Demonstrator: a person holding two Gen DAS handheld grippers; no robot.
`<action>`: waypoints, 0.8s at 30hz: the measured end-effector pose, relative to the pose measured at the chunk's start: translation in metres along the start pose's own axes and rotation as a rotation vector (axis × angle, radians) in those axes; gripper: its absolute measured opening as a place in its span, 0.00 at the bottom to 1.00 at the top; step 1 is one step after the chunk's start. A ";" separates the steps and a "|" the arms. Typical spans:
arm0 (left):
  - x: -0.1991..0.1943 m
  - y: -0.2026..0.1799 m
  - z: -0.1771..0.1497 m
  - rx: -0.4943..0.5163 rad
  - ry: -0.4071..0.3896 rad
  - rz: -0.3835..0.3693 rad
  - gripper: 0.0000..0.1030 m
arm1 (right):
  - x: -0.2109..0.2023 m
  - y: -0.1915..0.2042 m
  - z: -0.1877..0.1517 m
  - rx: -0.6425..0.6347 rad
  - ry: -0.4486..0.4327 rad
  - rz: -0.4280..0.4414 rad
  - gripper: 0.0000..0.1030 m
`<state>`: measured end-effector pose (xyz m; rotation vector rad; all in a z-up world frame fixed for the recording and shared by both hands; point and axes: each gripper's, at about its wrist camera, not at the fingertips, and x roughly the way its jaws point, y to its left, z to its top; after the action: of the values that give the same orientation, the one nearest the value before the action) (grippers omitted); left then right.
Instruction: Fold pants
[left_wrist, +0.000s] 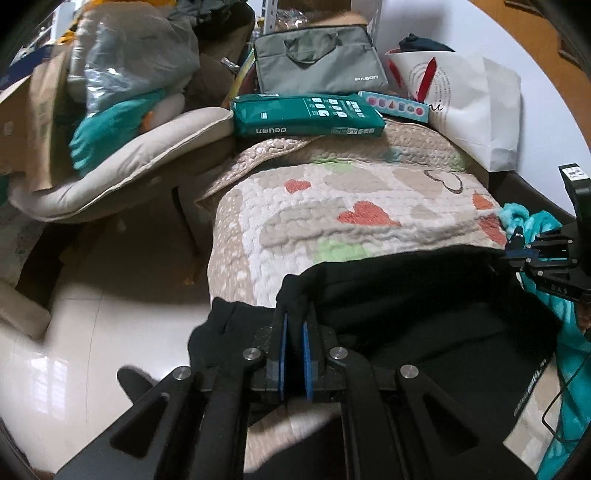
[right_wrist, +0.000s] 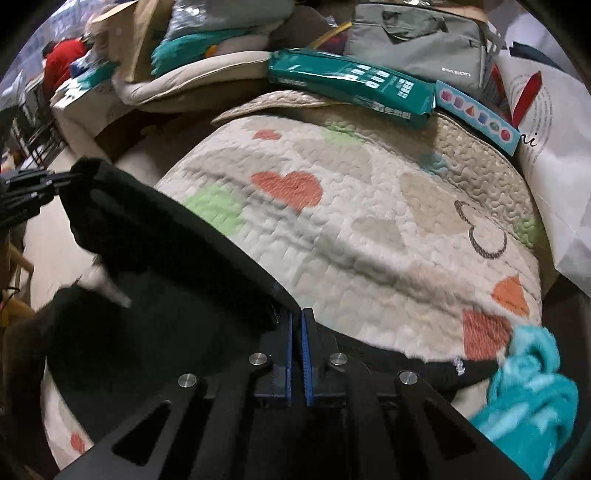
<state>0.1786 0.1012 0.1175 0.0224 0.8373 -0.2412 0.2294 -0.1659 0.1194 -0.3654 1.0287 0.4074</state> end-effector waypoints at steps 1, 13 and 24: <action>-0.007 -0.004 -0.008 0.005 -0.003 0.008 0.07 | -0.005 0.006 -0.009 -0.009 0.006 0.000 0.05; -0.061 -0.048 -0.112 0.088 0.000 0.109 0.07 | -0.016 0.074 -0.121 -0.181 0.164 -0.007 0.04; -0.064 -0.060 -0.189 0.169 0.118 0.177 0.11 | -0.018 0.112 -0.176 -0.271 0.237 -0.014 0.05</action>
<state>-0.0140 0.0772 0.0426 0.2700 0.9251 -0.1444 0.0350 -0.1551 0.0416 -0.6762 1.2036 0.5007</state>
